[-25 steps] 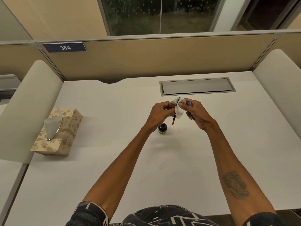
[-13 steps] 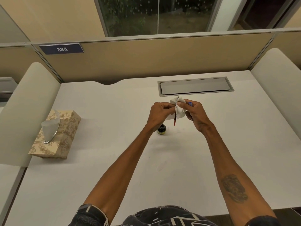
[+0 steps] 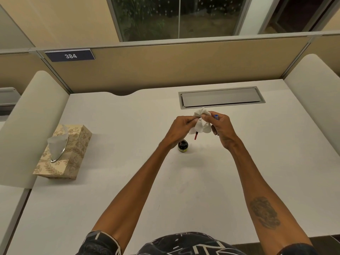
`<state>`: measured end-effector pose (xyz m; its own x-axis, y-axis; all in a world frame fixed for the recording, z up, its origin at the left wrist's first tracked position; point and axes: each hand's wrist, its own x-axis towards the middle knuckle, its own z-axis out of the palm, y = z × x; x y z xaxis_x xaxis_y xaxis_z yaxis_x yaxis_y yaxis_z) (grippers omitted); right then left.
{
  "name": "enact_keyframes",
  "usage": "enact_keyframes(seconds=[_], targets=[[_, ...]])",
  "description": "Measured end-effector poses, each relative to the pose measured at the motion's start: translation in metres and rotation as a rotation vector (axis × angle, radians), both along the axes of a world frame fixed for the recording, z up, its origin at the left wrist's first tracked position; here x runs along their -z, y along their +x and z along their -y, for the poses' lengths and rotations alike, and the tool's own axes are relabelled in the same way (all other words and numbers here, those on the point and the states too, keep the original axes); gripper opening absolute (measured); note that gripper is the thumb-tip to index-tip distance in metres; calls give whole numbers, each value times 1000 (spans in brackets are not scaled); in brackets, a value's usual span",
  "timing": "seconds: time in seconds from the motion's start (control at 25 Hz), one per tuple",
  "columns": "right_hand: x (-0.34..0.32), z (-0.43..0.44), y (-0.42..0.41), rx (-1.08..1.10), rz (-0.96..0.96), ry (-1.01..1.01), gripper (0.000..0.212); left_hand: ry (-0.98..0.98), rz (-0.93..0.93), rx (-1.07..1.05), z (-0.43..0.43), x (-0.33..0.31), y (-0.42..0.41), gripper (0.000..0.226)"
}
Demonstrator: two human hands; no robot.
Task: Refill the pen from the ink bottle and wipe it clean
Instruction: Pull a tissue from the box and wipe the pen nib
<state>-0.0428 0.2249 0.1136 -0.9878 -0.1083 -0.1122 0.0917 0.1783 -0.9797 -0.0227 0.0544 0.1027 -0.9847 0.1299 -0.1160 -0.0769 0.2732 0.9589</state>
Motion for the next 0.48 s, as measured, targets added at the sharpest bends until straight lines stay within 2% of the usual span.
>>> enact_keyframes(seconds=[0.24,0.48], targets=[[2,5,2,36,12,-28,27,-28,14,2,-2,1,-3,25],[3,9,9,48,6,-88,14,-32,0,-104,2,0,-5,20]])
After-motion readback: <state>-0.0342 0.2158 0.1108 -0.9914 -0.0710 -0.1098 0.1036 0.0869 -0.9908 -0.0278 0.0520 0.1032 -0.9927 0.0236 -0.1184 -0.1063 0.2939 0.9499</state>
